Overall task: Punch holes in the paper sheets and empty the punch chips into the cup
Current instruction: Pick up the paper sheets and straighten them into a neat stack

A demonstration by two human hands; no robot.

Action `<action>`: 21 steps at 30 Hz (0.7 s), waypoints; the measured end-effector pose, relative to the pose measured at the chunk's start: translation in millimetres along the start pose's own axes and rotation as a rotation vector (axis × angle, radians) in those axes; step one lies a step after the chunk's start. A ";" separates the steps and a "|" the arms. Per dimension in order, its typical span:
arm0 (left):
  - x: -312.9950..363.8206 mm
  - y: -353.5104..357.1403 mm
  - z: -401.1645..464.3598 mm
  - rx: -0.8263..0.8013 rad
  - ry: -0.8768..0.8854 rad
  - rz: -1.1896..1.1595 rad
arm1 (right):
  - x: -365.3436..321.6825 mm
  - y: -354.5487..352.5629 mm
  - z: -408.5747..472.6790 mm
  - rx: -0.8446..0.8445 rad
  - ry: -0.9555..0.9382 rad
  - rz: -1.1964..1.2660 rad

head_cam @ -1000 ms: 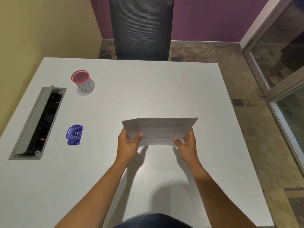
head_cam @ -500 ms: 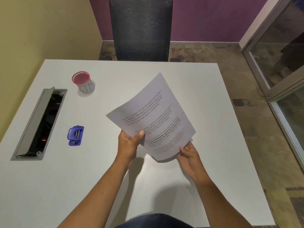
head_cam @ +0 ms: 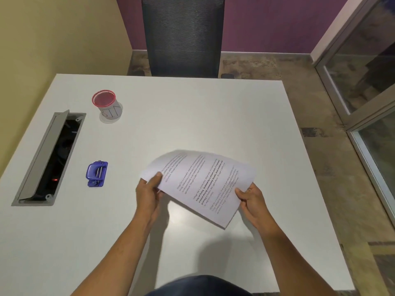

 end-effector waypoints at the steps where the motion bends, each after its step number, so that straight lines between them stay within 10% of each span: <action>1: 2.5 -9.5 4.9 0.017 -0.020 0.000 | -1.3 -2.5 -0.5 0.003 0.010 -0.018; 10: 16.6 -15.0 31.6 -0.327 -0.136 0.697 | -25.1 -1.5 -0.3 -0.038 -0.003 -0.250; 21: 68.7 29.4 21.1 -0.200 0.366 0.665 | -110.0 18.2 -4.3 0.085 -0.418 -0.350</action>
Point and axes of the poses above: each hand's wrist, its own z-axis towards the middle knuckle, its own y-axis out of the palm, x = y × z, the point moved 9 cm from there along z, towards the middle knuckle, and after that the axes turned 3 degrees about x, right-handed, at the moved point
